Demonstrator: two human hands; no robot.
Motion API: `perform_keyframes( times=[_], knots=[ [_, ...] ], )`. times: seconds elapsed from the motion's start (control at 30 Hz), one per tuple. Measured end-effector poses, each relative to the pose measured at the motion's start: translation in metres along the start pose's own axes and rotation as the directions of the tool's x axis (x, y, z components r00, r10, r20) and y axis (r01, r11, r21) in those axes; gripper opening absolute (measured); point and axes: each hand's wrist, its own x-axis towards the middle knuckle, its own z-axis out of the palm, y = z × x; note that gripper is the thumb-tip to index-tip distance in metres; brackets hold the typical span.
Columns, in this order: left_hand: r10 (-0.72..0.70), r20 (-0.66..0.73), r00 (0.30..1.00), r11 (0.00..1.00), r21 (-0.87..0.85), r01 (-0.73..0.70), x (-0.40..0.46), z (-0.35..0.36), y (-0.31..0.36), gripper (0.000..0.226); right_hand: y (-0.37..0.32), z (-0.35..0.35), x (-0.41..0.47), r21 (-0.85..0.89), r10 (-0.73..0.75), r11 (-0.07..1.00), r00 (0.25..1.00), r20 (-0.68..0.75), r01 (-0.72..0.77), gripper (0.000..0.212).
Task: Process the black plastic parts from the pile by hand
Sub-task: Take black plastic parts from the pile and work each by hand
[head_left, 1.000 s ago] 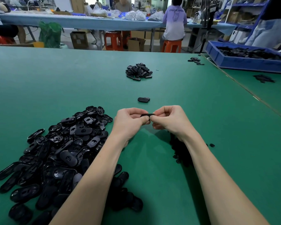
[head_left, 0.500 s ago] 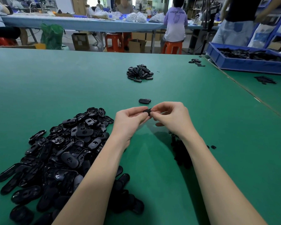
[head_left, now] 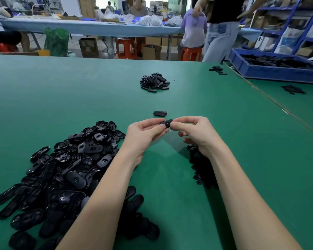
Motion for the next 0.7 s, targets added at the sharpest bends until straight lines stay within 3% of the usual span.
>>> perform_keyframes(
  times=[0.7],
  knots=[
    [0.077,0.047,0.996,0.979,0.187,-0.085,-0.0012,-0.003,0.0005,0.017,-0.004,0.0055,-0.001,-0.086,-0.045,0.995,0.998,-0.046,0.041,0.009]
  ],
)
